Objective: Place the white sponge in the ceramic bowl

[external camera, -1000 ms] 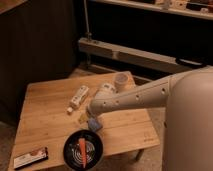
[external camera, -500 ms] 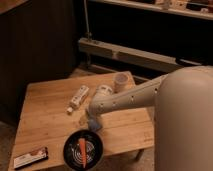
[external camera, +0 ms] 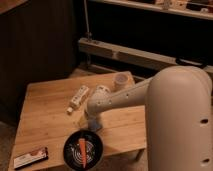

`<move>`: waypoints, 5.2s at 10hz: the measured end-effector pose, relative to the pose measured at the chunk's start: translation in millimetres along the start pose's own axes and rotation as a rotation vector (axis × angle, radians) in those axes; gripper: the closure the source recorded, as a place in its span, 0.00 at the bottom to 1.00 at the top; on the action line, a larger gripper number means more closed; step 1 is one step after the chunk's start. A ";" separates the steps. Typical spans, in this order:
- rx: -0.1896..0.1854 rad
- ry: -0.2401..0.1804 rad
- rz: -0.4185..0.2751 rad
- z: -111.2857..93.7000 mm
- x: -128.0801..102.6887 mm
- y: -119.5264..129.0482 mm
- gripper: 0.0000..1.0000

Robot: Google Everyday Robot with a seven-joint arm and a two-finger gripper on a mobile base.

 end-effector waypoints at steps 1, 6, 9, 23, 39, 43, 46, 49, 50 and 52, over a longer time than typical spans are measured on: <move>-0.001 0.015 0.010 4.5 2.8 -0.6 0.20; 0.005 0.073 0.040 14.8 10.9 -2.6 0.27; 0.008 0.074 0.044 12.1 11.9 -5.6 0.59; 0.083 0.047 0.018 -35.4 -0.2 -7.7 1.00; -0.244 0.080 -0.180 -170.5 79.6 106.7 0.96; -0.264 0.114 -0.241 -164.6 105.1 130.2 0.50; -0.292 0.068 -0.226 -155.8 107.6 125.8 0.21; -0.317 0.020 -0.238 -154.6 106.4 125.6 0.20; -0.318 0.021 -0.240 -154.3 106.1 126.6 0.20; -0.318 0.021 -0.240 -154.3 106.1 126.6 0.20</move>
